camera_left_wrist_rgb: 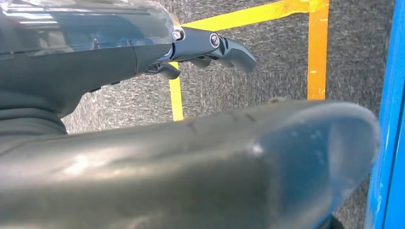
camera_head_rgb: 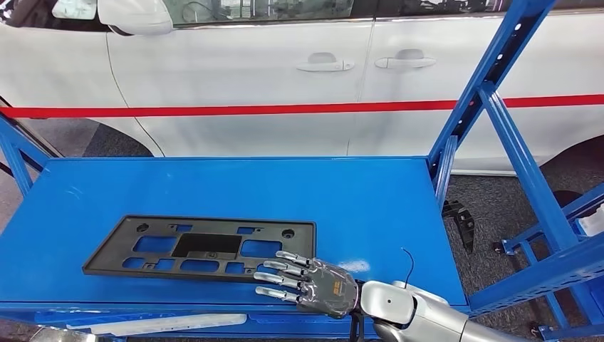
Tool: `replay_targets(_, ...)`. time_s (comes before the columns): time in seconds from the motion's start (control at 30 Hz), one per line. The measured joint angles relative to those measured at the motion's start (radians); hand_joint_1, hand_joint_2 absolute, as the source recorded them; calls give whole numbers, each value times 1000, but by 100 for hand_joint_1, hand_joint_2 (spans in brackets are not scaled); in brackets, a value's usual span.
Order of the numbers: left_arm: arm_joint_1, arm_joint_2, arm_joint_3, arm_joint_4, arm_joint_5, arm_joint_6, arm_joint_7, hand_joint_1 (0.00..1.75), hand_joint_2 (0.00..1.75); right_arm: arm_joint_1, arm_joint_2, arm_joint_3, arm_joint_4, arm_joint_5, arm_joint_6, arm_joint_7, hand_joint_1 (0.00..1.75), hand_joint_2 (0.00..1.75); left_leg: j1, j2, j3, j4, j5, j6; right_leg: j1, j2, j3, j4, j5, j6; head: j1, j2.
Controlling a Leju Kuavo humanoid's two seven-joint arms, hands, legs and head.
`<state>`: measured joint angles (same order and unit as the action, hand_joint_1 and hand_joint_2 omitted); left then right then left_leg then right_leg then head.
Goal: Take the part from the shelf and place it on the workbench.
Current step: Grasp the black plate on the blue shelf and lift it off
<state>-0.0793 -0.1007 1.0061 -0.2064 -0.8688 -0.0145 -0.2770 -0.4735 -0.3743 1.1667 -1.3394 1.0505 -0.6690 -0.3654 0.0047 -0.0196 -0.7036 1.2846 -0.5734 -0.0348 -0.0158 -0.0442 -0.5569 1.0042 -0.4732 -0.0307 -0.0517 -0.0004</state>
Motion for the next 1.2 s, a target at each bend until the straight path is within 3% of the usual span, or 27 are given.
replay_targets(0.1, -3, 0, 8, 0, -1, 5, 0, 0, 0, -7, 0, 18, 8, 46, -1, 29, 0, 175, -2, -6, 94, -203, 104, 13, 3, 2, 5, 2, -3, 4, 0, 0)
replay_targets(0.17, -4, -1, 14, 0, -2, 6, 0, 0, 0, -11, 0, 28, 14, 66, -4, 41, 0, 175, -6, -10, 127, -281, 129, 26, 7, 4, 6, 5, -5, 12, 0, 0)
replay_targets(0.3, -5, -5, 17, 0, -6, 6, -1, 0, 0, -18, 2, 43, 30, 99, -19, 62, 0, 175, -2, -10, 134, -297, 137, 51, 6, 10, 1, 16, -19, 30, 0, 0)
replay_targets(0.37, -10, -7, 17, 0, -10, 3, -2, 0, 0, -20, 5, 49, 50, 121, -28, 78, 0, 175, 2, -12, 136, -303, 143, 59, -1, 21, -38, 109, -76, 37, 0, 0)
replay_targets(0.43, -12, -7, 17, 0, -14, -2, -4, 0, 0, -21, 8, 54, 72, 137, -35, 93, 0, 175, 2, -13, 136, -303, 144, 61, -8, 29, -101, 251, -136, 43, 0, 0)
replay_targets(0.47, -12, -7, 17, 0, -17, -5, -4, 0, 0, -21, 10, 56, 83, 143, -37, 98, 0, 175, 2, -15, 136, -303, 144, 61, -11, 30, -119, 291, -143, 45, 1, 0)
replay_targets(0.5, -12, -7, 17, 0, -20, -7, -5, 0, 0, -22, 11, 57, 91, 148, -38, 103, 0, 175, 2, -16, 138, -302, 143, 60, -14, 30, -120, 295, -131, 47, 1, 0)
replay_targets(0.53, -12, -7, 17, 0, -24, -10, -5, 0, 0, -24, 14, 57, 97, 151, -39, 106, 0, 175, 2, -17, 140, -302, 142, 59, -16, 29, -101, 254, -99, 47, 1, 0)
replay_targets(0.6, -13, -8, 17, 0, -31, -13, -6, 0, 0, -29, 26, 55, 107, 154, -40, 108, 0, 175, 1, -19, 145, -299, 138, 52, -15, 21, -31, 112, -27, 41, 1, 0)
replay_targets(0.67, -13, -9, 17, 0, -37, -15, -7, 0, 0, -34, 45, 48, 115, 154, -40, 107, 0, 175, -2, -18, 141, -297, 136, 42, -9, 11, 11, 18, -3, 33, 0, 0)
replay_targets(0.8, -13, -9, 17, 0, -42, -15, -8, 0, 0, -40, 68, 36, 126, 153, -39, 109, 0, 175, 0, -11, 131, -282, 126, 16, -7, 7, 12, -3, -3, 16, 0, 0)
replay_targets(0.87, -15, -9, 17, 0, -45, -15, -8, 0, 0, -46, 68, 32, 128, 153, -39, 115, 0, 175, 1, -5, 98, -202, 72, 5, -10, -1, 13, -9, 2, 6, 0, 0)
replay_targets(0.93, -15, -9, 16, 0, -50, -17, -8, 0, 0, -56, 65, 30, 132, 152, -37, 131, 0, 175, 1, -1, 34, -62, 2, -5, -6, -7, 11, -9, 2, 1, 0, 0)
replay_targets(1.0, -13, -9, 16, 0, -54, -21, -8, 0, 0, -68, 61, 34, 138, 152, -35, 157, 0, 175, 1, -1, 2, 7, -12, -9, -4, -10, 11, -8, 2, 0, 0, 0)
replay_targets(1.03, -13, -8, 16, 0, -56, -23, -9, 0, 0, -75, 61, 37, 142, 155, -35, 174, 0, 175, 1, -1, 16, -24, 14, -10, -4, -10, 11, -7, 2, 1, 0, 0)
replay_targets(1.13, -14, -4, 16, 0, -62, -27, -11, 0, 0, -100, 59, 47, 157, 176, -36, 235, 0, 175, 0, -11, 113, -235, 113, 3, -3, -8, 12, 0, -2, 9, 0, 0)
replay_targets(1.2, -13, -3, 16, 0, -64, -27, -14, 0, 0, -117, 58, 56, 173, 190, -37, 276, 0, 175, -4, -18, 132, -288, 128, 19, 1, -5, 10, 4, -3, 18, 0, 0)
